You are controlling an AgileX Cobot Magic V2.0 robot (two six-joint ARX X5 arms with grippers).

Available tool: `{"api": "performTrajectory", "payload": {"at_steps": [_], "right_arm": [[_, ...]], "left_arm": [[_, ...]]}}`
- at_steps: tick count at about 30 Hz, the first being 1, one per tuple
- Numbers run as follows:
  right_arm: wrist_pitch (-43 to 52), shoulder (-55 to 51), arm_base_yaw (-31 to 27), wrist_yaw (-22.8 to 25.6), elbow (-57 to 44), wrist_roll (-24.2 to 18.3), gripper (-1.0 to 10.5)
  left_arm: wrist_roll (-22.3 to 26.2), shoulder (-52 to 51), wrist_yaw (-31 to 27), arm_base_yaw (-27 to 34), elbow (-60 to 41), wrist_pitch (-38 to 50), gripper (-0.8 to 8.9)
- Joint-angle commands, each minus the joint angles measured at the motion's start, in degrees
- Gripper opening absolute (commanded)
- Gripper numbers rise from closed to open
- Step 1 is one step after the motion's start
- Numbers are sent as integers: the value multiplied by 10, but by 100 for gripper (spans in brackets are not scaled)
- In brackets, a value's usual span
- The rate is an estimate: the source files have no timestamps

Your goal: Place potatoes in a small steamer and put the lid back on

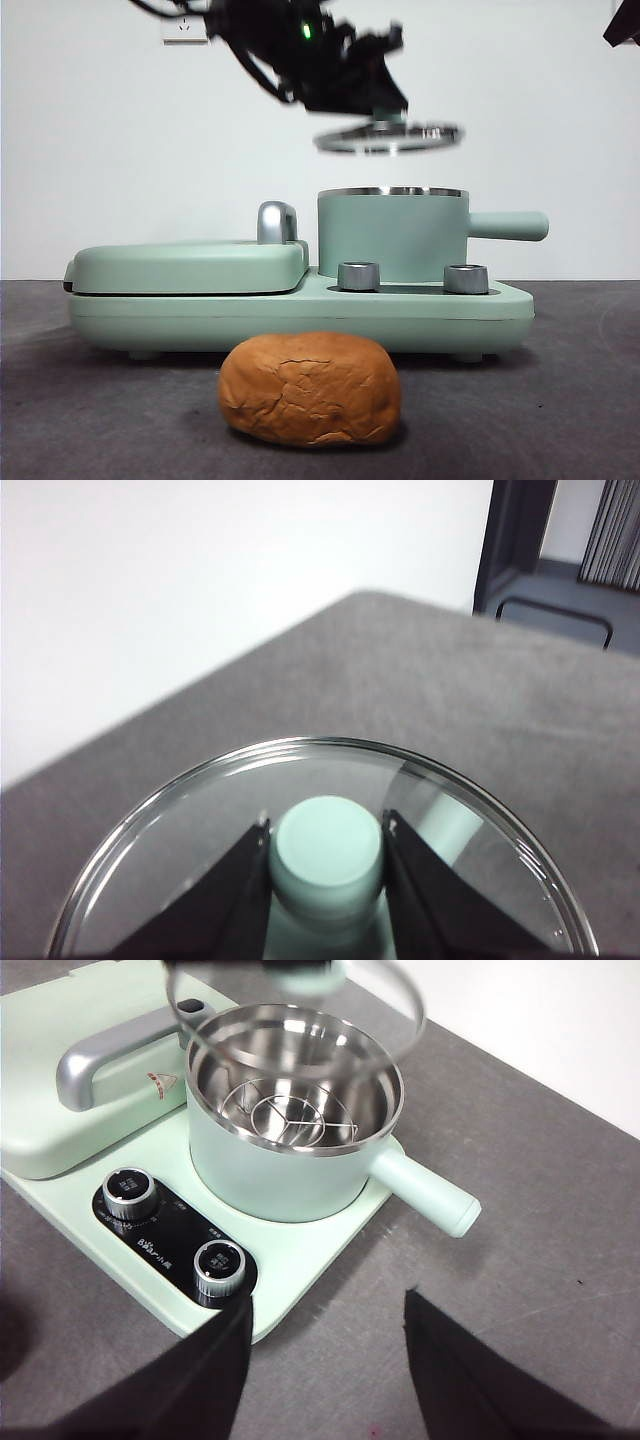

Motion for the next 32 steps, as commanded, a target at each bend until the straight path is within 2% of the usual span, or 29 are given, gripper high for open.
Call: {"api": "performTrajectory", "payload": {"at_steps": [1, 10, 14, 19, 23, 32], "right_arm": [[5, 3, 2, 0, 9, 8, 241], [5, 4, 18, -3, 9, 8, 241], [5, 5, 52, -2, 9, 8, 241], [5, 23, 102, -2, 9, 5, 247], [12, 54, 142, -3, 9, 1, 295], [42, 138, 235, -8, 9, -4, 303]], "left_arm": [[1, -32, 0, -1, 17, -7, 6], [0, -120, 0, 15, 17, -124, 9], [-1, -152, 0, 36, 15, -210, 10], [-2, -195, 1, 61, -5, -269, 10], [-2, -237, 1, 72, -35, -281, 10], [-18, -341, 0, 103, -131, -285, 10]]}}
